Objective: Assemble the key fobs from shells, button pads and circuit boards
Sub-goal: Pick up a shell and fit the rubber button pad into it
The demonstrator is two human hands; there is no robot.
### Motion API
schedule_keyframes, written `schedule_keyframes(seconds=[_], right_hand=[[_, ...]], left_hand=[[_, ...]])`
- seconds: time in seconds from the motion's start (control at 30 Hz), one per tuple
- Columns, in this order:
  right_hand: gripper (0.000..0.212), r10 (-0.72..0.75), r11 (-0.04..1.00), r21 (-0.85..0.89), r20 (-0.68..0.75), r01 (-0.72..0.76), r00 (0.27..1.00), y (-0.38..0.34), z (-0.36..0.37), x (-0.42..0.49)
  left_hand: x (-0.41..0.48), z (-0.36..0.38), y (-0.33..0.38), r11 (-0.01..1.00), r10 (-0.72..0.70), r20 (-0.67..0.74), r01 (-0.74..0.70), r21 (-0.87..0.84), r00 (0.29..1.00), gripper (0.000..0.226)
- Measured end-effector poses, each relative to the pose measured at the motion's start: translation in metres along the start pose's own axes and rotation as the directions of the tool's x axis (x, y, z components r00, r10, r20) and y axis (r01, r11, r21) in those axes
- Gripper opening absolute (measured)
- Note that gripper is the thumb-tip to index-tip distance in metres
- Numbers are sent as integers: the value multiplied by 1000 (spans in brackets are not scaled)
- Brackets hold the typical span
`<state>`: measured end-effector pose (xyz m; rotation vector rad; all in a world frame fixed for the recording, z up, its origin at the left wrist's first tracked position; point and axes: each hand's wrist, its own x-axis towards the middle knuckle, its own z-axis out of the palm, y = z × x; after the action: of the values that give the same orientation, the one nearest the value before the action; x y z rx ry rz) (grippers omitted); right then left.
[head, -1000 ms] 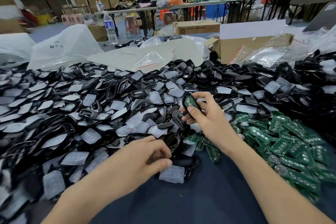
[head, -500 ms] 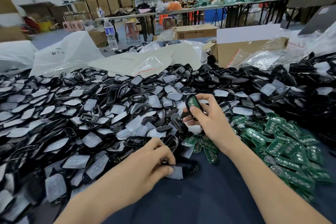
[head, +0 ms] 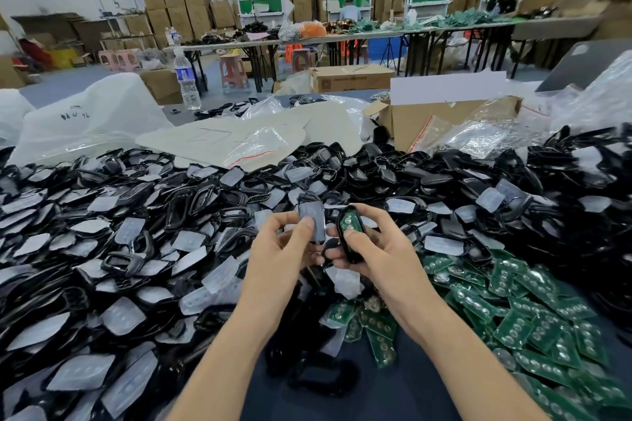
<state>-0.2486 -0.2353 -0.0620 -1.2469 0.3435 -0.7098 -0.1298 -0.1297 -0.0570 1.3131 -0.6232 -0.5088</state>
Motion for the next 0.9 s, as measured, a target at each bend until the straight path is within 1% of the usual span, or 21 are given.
schedule_keyframes(seconds=[0.07, 0.17, 0.27, 0.37, 0.43, 0.67, 0.8, 0.9], right_hand=[[28, -1, 1000, 0, -4, 1, 1000, 1, -1, 3], [27, 2, 1000, -5, -11, -2, 1000, 4, 1, 7], [28, -9, 999, -48, 1, 9, 1000, 7, 1, 9], [31, -8, 997, -76, 1, 8, 1000, 9, 0, 9], [34, -12, 994, -105, -3, 12, 1000, 10, -2, 10], [38, -14, 982, -188, -17, 10, 1000, 5, -5, 8], [27, -16, 985, -169, 14, 18, 1000, 3, -1, 6], [18, -58, 973, -223, 24, 62, 998, 3, 1, 3]], left_hand=[[2, -1, -2, 1000, 23, 17, -24, 18, 1000, 4], [2, -2, -3, 998, 50, 0, -50, 25, 999, 6], [1, -2, -3, 997, 74, -13, -73, 34, 997, 3], [0, 0, -2, 995, 90, -18, -89, 42, 996, 11], [-1, 1, -1, 993, 108, -17, -107, 45, 994, 7], [-7, 6, 4, 978, 161, 10, -161, 133, 987, 7], [-10, 7, 4, 966, 185, 28, -187, 177, 982, 4], [-11, 8, 6, 964, 188, 45, -193, 182, 981, 12]])
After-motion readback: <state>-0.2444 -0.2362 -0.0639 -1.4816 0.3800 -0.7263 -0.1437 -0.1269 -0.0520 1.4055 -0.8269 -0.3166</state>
